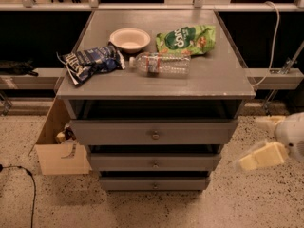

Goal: Open bottom drawer

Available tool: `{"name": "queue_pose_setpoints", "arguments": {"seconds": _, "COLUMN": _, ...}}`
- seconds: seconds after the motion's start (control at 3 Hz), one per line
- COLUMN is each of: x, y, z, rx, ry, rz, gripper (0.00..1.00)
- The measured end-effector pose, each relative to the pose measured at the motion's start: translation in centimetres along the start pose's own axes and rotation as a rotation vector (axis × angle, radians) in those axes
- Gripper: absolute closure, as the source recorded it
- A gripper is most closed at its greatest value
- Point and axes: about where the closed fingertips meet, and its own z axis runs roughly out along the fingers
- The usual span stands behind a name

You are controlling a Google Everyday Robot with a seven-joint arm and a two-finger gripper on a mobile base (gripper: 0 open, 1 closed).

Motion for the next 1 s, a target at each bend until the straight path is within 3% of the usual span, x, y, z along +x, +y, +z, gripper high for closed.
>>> {"name": "queue_pose_setpoints", "arguments": {"seconds": 0.33, "x": 5.0, "y": 0.0, "z": 4.8, "rx": 0.010, "ry": -0.005, "rz": 0.094, "gripper": 0.00}}
{"name": "queue_pose_setpoints", "arguments": {"seconds": 0.67, "x": 9.1, "y": -0.3, "z": 8.5, "rx": 0.000, "ry": 0.027, "rz": 0.149, "gripper": 0.00}}
{"name": "queue_pose_setpoints", "arguments": {"seconds": 1.0, "x": 11.9, "y": 0.1, "z": 11.1, "rx": -0.028, "ry": 0.061, "rz": 0.166, "gripper": 0.00}}
